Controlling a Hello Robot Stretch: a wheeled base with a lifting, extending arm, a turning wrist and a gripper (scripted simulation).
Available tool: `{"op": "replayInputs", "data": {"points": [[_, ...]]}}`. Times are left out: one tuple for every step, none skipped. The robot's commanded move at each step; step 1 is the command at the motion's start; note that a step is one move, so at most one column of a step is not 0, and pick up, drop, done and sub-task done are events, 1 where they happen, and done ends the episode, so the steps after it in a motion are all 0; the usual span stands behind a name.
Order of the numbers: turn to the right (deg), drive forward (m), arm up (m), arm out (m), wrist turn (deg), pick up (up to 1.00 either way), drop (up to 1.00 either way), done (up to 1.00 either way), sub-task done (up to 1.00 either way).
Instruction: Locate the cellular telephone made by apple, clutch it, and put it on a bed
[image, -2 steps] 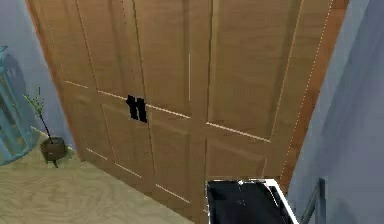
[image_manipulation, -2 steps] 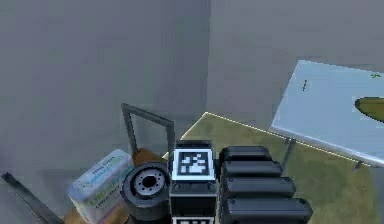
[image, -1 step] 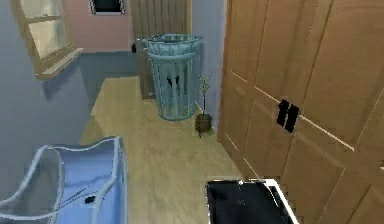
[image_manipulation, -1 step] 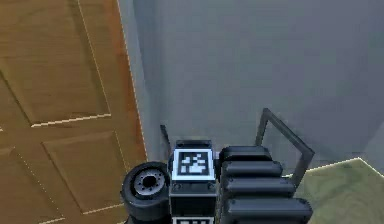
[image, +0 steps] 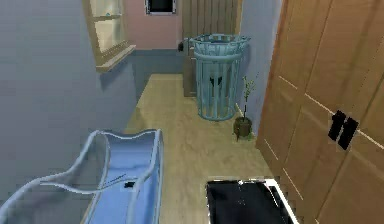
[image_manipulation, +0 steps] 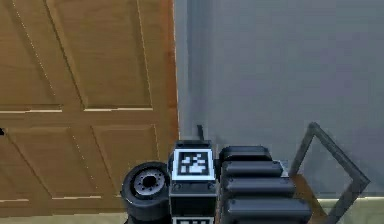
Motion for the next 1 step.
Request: {"op": "replayInputs", "data": {"points": [[0.0, 0.25, 0.0, 0.0, 0.0, 0.0, 0.0, 0.0, 0.0]]}}
